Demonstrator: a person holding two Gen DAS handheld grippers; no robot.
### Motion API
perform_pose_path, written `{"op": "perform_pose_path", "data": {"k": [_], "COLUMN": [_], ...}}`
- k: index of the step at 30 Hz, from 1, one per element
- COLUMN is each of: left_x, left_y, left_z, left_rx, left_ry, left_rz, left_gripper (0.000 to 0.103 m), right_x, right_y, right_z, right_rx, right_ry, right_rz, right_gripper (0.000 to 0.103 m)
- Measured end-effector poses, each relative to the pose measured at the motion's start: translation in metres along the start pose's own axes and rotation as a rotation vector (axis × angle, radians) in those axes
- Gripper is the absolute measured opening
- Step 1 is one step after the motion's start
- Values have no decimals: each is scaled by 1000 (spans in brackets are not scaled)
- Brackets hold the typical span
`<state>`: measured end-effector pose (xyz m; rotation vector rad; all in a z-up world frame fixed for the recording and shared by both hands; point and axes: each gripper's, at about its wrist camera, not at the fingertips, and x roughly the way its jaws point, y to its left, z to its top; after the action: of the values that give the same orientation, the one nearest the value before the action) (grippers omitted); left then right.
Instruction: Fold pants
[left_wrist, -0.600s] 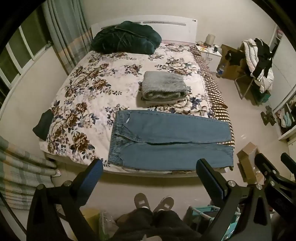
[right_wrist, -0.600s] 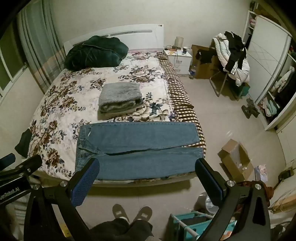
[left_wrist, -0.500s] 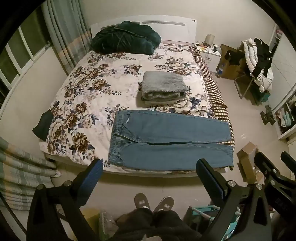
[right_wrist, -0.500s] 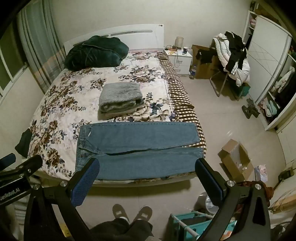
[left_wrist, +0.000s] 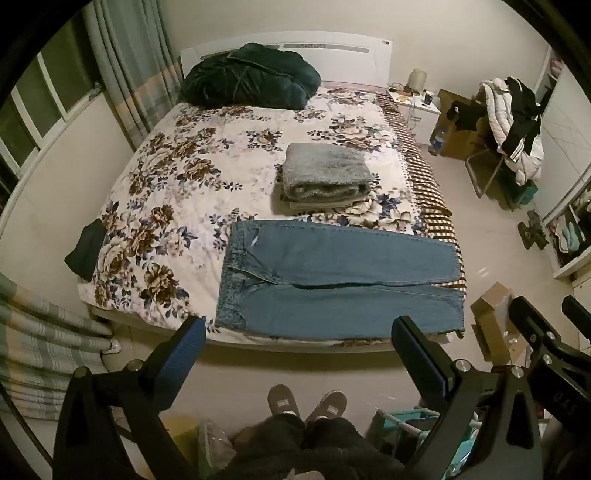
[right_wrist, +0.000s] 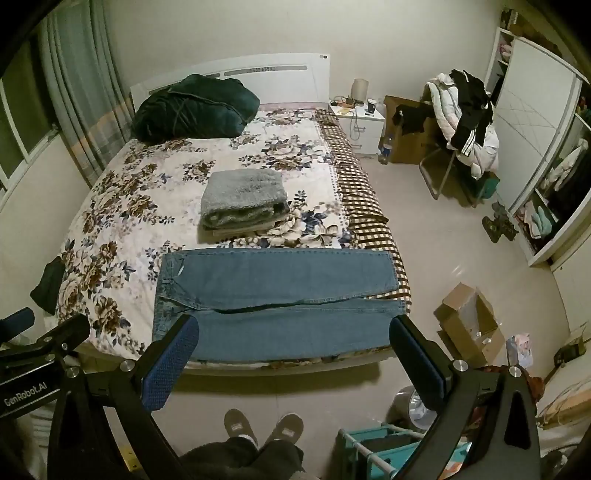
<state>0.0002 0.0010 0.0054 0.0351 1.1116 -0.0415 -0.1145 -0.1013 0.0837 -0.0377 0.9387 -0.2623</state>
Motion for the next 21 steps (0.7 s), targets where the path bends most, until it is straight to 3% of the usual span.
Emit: {"op": "perform_pose_path", "data": {"k": [21], "left_x": [-20], "left_y": [-13], "left_z": [12], "left_rx": [8], "left_ry": [-17], "left_rz": [-14], "left_gripper": [103], "right_x": [-6], "right_y": [1], "right_z": [-1], "right_rx": [-3], "right_ry": [-9], "right_rz": [-4], "right_gripper": [103]}}
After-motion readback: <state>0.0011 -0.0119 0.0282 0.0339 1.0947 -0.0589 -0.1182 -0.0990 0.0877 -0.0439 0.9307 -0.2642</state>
